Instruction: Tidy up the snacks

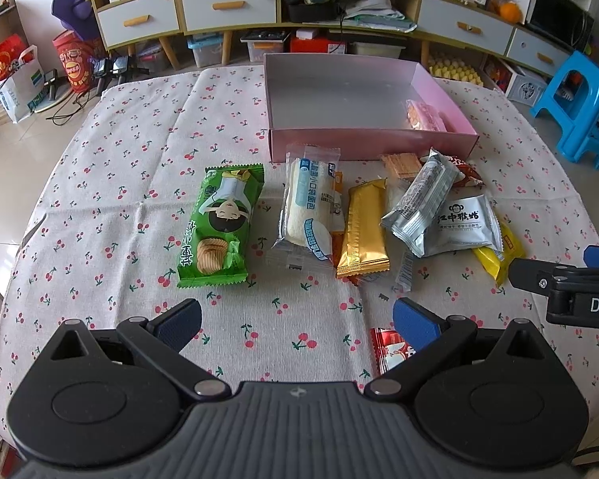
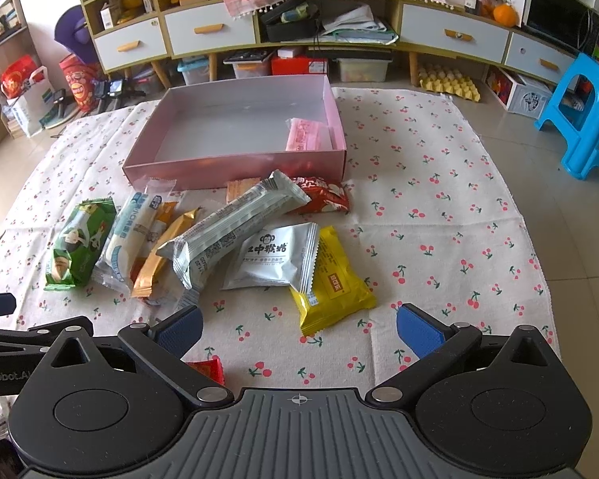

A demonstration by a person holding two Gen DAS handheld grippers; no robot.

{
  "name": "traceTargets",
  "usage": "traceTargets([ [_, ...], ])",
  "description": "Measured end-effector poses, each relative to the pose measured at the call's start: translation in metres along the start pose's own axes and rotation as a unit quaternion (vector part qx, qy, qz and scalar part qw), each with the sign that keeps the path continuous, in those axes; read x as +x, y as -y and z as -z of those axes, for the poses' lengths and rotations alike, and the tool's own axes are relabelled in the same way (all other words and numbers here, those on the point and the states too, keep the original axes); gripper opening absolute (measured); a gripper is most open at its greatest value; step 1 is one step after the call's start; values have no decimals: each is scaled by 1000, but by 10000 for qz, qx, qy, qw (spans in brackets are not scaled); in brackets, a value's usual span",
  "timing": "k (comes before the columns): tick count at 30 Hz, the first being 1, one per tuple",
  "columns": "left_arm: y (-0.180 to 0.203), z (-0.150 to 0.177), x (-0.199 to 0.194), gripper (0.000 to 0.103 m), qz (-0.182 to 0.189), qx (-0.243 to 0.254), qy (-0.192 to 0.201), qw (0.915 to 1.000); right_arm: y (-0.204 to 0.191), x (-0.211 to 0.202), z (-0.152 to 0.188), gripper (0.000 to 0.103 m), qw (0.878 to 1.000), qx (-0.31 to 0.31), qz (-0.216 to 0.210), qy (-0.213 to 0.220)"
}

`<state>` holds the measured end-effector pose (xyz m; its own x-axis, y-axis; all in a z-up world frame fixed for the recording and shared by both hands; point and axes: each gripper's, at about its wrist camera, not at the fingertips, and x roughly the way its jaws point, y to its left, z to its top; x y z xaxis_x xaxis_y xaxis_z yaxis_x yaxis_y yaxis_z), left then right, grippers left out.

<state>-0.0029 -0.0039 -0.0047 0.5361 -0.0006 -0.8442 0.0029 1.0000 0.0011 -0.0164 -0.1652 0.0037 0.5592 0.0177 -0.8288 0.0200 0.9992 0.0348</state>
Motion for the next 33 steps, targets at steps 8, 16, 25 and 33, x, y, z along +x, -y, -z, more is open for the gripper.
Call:
traceTargets([
  [8,1,2,0,102,4,8,6,10000,0,0,0,103,10000,-2,-12,-5],
  [16,2,2,-2,102,26,7,29,10000,-1,2,1,103,10000,-4,4,-18],
  [25,-1,1,-2,102,-1,6,5,10000,1,2,0,103,10000,6,-9,-34],
  [33,-1,1,-1,102,-7,10,-12,10000,0,2,0,103,10000,7,-1,-38],
])
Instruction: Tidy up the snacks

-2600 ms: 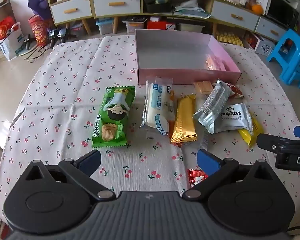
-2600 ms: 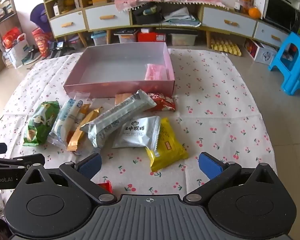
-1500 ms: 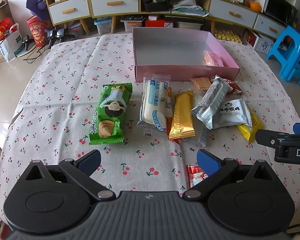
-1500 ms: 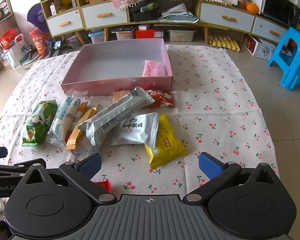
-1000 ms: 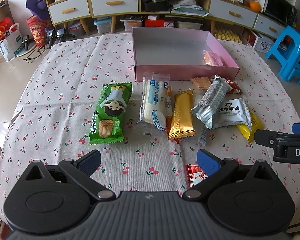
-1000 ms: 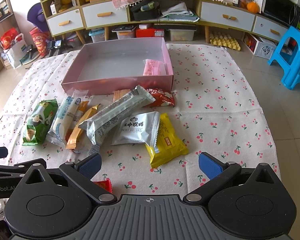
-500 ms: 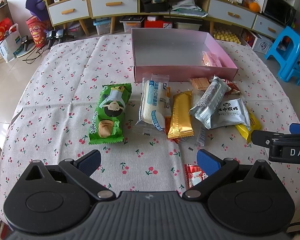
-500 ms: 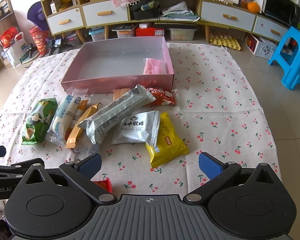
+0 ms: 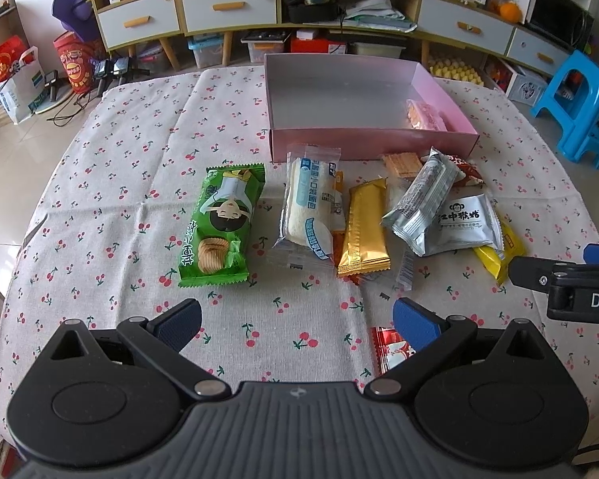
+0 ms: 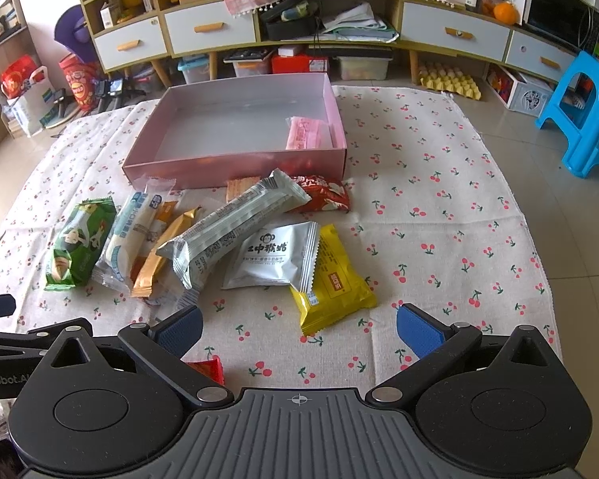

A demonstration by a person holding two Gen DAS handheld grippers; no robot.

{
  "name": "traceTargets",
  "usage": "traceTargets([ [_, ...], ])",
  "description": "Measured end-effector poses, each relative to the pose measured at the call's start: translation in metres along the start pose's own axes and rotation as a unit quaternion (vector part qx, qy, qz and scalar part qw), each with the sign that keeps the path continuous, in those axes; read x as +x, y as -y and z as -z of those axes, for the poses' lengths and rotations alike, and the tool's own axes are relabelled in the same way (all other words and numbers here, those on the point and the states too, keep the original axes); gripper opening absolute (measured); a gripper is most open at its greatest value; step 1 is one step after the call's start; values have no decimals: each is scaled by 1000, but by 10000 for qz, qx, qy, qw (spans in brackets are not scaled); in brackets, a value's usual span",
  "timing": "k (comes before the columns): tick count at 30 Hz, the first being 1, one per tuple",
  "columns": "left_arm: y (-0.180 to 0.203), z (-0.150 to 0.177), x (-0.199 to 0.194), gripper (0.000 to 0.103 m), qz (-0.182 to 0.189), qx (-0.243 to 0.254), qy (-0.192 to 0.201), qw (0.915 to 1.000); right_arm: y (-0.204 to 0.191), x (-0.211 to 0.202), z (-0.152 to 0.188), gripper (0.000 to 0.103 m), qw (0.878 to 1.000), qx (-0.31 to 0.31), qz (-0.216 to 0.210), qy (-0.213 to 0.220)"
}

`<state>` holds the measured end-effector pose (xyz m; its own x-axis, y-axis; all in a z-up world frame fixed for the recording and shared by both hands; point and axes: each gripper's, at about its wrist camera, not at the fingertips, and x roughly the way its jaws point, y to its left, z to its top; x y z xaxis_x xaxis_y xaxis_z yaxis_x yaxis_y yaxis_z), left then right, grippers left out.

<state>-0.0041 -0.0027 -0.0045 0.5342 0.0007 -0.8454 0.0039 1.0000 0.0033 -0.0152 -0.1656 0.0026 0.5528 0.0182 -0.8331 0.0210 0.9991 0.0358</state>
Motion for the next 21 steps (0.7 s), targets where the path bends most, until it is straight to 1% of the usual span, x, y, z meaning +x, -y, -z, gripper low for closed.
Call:
traceTargets([
  [21,-3,-2,2,102,41,4,-54,10000,1,1,-1,103,10000,11,-9,-6],
])
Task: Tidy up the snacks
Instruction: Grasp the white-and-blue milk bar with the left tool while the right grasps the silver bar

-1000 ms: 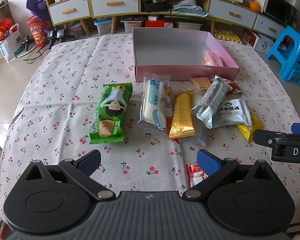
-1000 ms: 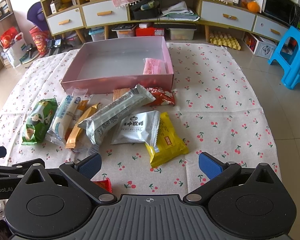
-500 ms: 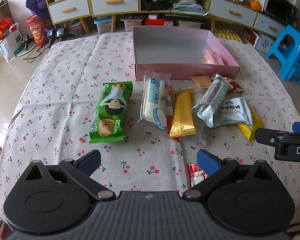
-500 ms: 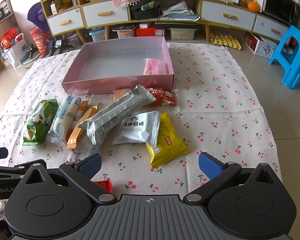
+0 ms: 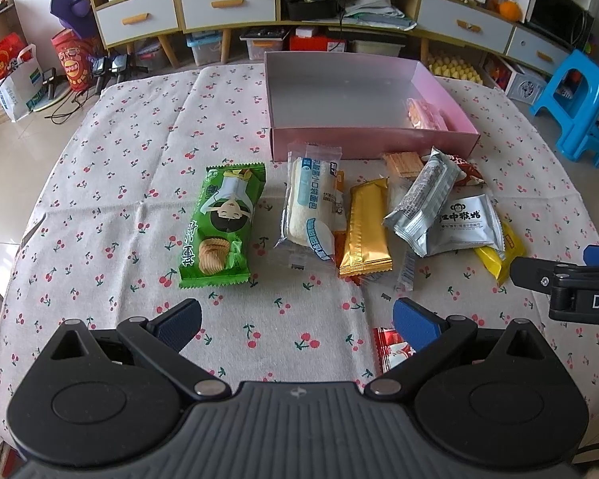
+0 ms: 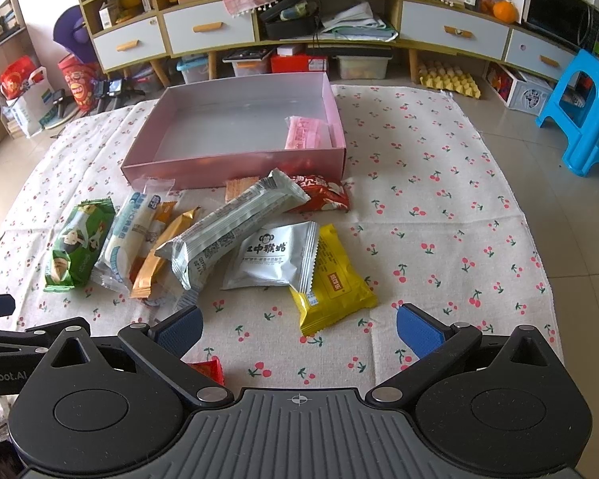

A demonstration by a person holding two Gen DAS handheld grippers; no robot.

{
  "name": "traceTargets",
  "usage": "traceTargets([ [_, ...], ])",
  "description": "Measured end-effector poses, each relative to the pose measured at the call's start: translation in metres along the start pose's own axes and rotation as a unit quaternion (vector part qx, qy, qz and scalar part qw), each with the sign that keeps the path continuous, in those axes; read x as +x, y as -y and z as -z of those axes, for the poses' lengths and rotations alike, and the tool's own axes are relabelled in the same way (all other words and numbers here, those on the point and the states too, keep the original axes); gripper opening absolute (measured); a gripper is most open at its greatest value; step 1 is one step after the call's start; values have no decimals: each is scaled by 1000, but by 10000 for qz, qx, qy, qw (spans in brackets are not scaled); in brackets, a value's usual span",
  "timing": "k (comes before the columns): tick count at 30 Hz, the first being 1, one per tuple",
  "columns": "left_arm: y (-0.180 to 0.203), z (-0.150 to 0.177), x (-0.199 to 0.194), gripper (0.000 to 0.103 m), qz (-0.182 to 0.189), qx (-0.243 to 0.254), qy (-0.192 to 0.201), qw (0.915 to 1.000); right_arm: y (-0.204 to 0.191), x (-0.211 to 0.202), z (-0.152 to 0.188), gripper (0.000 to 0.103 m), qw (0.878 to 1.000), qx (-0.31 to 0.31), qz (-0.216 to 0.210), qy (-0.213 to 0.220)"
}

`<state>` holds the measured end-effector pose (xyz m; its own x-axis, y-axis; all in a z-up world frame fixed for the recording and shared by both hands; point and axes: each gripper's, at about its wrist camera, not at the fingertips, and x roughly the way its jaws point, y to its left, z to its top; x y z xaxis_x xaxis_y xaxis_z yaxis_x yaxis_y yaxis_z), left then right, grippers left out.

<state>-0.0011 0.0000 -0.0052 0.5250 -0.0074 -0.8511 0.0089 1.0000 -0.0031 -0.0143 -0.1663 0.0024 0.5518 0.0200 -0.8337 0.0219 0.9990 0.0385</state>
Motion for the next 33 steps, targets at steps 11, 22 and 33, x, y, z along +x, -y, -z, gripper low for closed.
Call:
traceTargets([
  [11,-12,-23,1,99,231,139,199,9994,17,-13,-24,103,9987,240,-368,262],
  [22,-31,-46,27,87,460,54,69,9989,29,13,-47,102,9912,587,-1174,-184],
  [33,-20,-64,57,51,1087,173,146,9938,33,70,-59,80,9613,1776,-1979,-726],
])
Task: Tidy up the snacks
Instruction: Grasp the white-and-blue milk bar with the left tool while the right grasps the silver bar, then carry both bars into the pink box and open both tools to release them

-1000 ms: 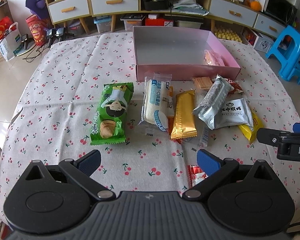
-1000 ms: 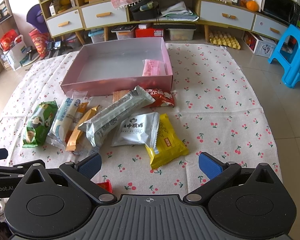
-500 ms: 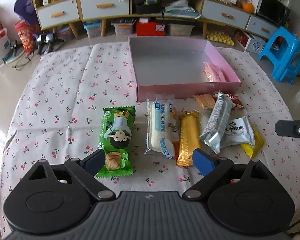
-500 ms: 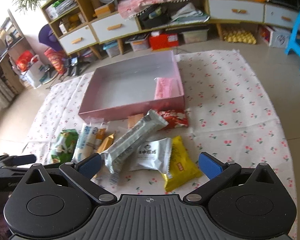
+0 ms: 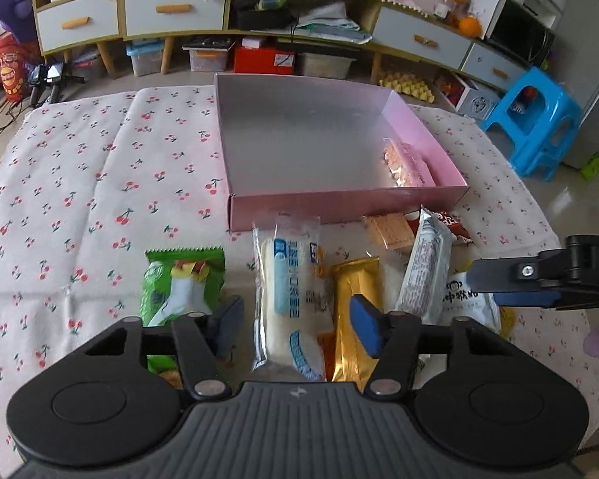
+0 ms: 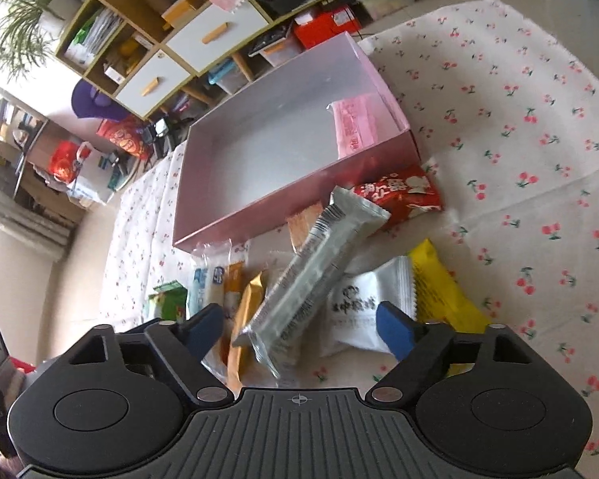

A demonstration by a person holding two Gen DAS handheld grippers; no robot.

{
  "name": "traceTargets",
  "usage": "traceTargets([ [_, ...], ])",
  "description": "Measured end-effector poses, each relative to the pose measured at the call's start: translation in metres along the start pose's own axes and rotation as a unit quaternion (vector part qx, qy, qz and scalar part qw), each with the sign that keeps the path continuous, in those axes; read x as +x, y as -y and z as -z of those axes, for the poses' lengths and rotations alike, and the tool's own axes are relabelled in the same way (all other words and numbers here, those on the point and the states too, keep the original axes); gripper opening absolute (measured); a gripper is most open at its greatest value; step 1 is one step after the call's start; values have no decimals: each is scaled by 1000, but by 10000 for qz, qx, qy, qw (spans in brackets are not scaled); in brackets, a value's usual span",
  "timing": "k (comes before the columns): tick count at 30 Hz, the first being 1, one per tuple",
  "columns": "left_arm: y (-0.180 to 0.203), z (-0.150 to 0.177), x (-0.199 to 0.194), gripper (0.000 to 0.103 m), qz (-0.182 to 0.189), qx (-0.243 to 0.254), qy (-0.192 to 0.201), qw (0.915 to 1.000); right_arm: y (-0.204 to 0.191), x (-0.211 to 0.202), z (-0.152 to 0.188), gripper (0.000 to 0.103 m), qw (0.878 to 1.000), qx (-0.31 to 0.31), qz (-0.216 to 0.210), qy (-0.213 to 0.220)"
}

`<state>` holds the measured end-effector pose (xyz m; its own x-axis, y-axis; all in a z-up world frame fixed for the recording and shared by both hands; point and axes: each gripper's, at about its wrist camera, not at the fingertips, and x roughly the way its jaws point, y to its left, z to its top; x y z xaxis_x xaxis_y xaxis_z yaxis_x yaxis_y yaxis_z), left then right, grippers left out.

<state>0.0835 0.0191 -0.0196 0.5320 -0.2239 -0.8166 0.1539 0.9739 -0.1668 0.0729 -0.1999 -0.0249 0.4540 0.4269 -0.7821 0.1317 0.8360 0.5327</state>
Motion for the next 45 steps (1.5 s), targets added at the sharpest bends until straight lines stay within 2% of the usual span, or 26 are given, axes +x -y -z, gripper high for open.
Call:
traceTargets([
  [7,3,-3,14,45,-82,32,-247,9997,-6,18,-3,69,9998,158,135,-75],
  [12,4,-3,22,45,-265,23,-421,9988,-1,33,-6,55,9984,513,202,-135],
  [17,6,-2,23,45,-397,96,-454,9981,-4,40,-6,54,9977,629,174,-177],
  [20,6,-2,24,41,-485,123,-473,9976,-7,47,-4,53,9977,594,232,-236],
  [24,2,-2,24,34,-526,93,-487,9974,-6,56,-2,42,9968,654,312,-337],
  [33,-9,-4,16,27,-462,-179,-433,9978,-8,48,0,39,9972,582,384,-269],
  [45,-12,-11,-3,25,-137,-388,-178,9990,-6,21,-5,37,9972,734,106,-32],
])
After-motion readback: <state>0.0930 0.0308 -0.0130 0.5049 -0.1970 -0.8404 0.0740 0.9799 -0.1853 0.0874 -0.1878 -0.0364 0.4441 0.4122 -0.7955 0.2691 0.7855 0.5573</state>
